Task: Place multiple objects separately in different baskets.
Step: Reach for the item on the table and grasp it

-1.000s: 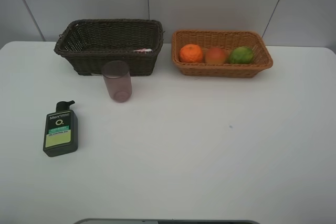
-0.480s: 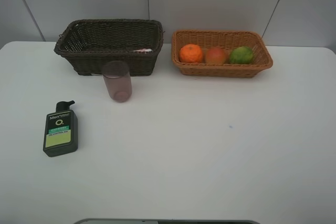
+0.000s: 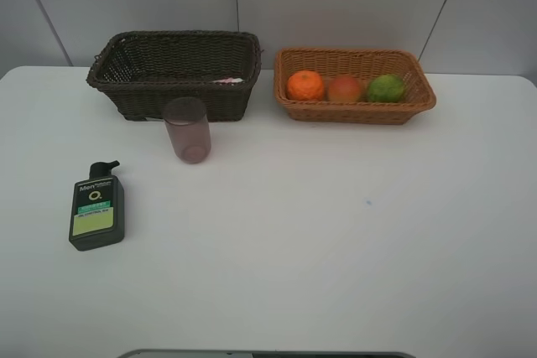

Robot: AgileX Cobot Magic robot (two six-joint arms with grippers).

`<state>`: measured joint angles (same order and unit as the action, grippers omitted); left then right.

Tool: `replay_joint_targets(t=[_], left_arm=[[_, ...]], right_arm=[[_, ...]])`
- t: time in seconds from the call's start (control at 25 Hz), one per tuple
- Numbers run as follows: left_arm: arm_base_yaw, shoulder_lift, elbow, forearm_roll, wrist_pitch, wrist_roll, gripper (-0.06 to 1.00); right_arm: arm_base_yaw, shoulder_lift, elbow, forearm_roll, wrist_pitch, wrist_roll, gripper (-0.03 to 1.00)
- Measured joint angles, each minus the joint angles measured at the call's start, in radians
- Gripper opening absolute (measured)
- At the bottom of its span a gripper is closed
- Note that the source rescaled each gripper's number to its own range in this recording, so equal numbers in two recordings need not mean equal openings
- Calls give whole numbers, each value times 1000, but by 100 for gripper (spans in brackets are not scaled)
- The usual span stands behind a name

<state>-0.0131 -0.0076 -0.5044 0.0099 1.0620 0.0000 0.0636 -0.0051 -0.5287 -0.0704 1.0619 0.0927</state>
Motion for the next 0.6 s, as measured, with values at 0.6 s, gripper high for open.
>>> replay_joint_targets(t=[0.6], left_arm=[[0,0,0,0,0,0,97]], right_arm=[[0,-2,0,2,0,0,100]])
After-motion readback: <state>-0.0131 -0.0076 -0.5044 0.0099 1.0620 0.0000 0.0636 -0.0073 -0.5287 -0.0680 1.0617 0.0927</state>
